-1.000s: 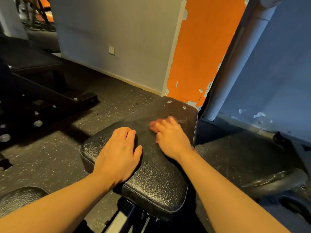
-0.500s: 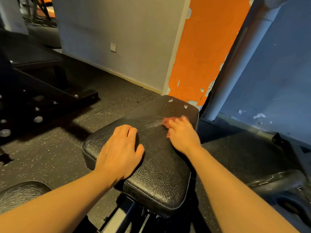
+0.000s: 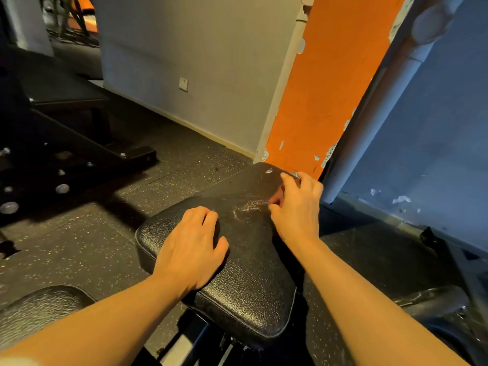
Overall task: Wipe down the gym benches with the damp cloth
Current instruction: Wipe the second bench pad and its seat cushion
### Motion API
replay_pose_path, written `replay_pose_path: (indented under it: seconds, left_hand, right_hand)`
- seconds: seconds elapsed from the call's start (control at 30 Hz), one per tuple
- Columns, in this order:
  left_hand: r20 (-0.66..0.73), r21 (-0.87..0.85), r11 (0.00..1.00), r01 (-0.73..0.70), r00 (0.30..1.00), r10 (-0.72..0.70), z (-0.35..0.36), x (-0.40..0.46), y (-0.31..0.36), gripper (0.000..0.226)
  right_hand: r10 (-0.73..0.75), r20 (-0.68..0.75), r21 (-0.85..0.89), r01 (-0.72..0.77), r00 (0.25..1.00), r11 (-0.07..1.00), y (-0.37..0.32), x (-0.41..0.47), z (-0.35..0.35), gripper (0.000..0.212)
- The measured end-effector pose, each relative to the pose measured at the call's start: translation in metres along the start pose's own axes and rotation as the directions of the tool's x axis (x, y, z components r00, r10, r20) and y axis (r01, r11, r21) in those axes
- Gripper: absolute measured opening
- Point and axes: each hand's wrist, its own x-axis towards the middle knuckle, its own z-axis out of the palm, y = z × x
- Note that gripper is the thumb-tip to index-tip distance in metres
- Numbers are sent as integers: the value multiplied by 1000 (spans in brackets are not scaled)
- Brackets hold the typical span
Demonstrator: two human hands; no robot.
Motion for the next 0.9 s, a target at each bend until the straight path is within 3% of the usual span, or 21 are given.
replay_pose_path:
  seconds: [0.13,0.2,0.27,0.33,0.47,0.57,0.63,0.73,0.83,0.9]
  left_hand:
    - [-7,-6,1000,5,1000,-5,0,0,0,40]
    - [-13,-12,1000,6,1000,-6,0,0,0,39]
    - [-14,-6,1000,-1,1000,1,1,0,-1,39]
    - [-20,-3,1000,-5,1000,5,2,0,-2,39]
    - [-35,-13,1000,-10,999,9,2,-1,-2,35]
    - [-38,-5,1000,-14,999,14,4,0,-2,32]
    - [-29,1,1000,-13,999,13,4,1,-4,33]
    - [-3,3,1000,-11,1000,11,2,0,-3,38]
    - [2,-6,1000,-6,1000,6,1,-1,-1,40]
    - [1,-1,1000,-2,1000,2,1,-1,-1,39]
  right_hand:
    - [-54,133,163,32,990,986,-11,-6,3,56]
    - [-62,155,102,47,986,994,-9,-6,7,57]
    - [-48,283,89,24,958,996,-7,-5,15,66]
    - [-95,391,89,65,916,994,-9,-7,25,61]
    - [-196,333,-41,222,923,974,-17,-15,40,67]
    - [-130,508,-15,160,851,987,-31,0,46,61]
    - [-147,580,-51,216,801,975,-32,2,52,56]
    - [-243,482,-28,292,841,956,-7,-1,47,52]
    - [47,533,-159,46,845,986,28,11,38,51]
    - [117,566,-216,10,816,976,31,18,41,62]
